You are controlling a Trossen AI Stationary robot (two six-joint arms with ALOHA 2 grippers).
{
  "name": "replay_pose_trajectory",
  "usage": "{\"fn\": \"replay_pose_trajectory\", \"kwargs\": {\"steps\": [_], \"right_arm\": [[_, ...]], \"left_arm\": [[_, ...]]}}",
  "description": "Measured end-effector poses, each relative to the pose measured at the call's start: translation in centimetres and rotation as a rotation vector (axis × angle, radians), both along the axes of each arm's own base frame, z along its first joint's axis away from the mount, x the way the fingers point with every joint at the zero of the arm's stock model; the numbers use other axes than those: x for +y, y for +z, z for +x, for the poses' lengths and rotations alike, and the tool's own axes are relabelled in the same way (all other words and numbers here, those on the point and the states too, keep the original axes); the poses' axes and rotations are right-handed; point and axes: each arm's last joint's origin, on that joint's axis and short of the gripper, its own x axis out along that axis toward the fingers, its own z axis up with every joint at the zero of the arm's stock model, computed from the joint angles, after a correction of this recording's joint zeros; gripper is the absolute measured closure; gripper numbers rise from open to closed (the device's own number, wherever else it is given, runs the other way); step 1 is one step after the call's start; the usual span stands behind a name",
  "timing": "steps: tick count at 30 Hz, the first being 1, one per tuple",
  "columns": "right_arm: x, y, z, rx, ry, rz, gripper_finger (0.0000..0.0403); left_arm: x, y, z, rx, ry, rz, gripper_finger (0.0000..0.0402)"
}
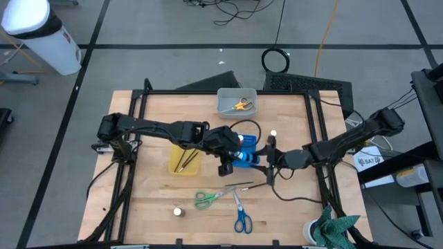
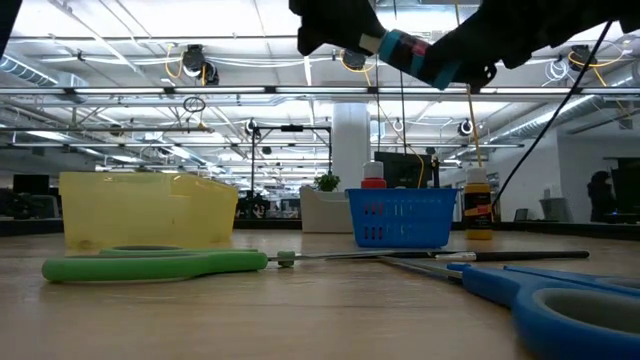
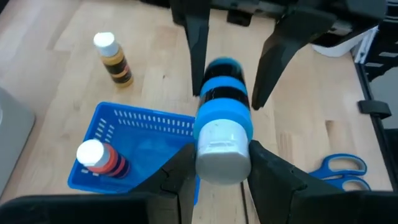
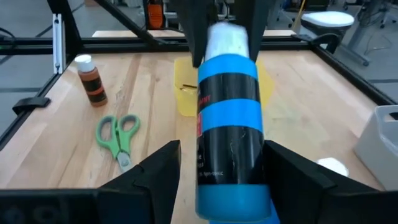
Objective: Pick & Place Paint Supplies
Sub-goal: Put the blue paint bottle into the blue bin
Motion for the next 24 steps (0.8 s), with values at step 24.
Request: {"fn": "replay_pose_trajectory", "kwargs": {"steps": [24], "right_arm": [[-0.3, -4.6, 3.5, -0.028, -0.017, -0.075, 0.0228]], "left_arm": [[-1.4, 0.7, 0.5, -0.092, -0.081, -0.008, 0.0278]]}}
